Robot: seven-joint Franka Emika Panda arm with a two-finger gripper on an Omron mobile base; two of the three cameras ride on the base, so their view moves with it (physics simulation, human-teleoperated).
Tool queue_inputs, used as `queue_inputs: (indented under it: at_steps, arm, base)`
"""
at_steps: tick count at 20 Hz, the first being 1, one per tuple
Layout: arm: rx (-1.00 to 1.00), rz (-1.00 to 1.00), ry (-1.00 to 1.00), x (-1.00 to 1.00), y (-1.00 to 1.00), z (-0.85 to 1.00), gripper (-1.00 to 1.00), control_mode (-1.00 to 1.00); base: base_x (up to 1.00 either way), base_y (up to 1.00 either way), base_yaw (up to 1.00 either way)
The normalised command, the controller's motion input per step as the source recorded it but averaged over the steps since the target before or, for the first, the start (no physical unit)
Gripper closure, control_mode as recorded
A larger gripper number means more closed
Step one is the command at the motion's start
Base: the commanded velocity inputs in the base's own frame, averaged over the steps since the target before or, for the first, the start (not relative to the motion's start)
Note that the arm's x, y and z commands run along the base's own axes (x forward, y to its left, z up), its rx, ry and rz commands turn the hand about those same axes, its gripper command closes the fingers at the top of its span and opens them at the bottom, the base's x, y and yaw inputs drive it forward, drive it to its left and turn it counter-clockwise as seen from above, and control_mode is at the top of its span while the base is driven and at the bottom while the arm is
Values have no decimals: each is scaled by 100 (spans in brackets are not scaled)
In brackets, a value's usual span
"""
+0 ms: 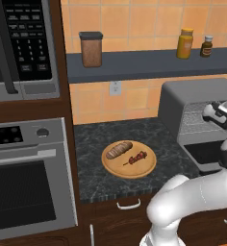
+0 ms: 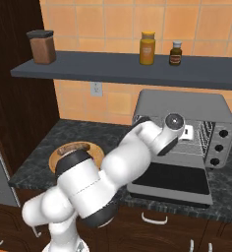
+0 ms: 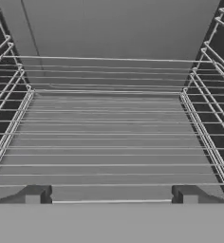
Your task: Pick up the kebab skewer and baguette bread, and place them inside the toaster oven. Close the toaster oven door and start by setting the timer.
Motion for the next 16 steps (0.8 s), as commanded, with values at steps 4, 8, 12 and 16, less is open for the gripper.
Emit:
queue_inputs:
  at_steps: [4,8,12,16]
  arm:
    - [-1,0,26,-70,0,-55,-100,-100]
    - [-2,1,28,-72,0,-52,-100,-100]
    - [-2,0,29,-73,0,-47,-100,-100]
    - [0,0,25,-73,0,-39,-100,-100]
  base:
    - [0,0,0]
    - [0,0,0]
    - [0,0,0]
    - [0,0,0]
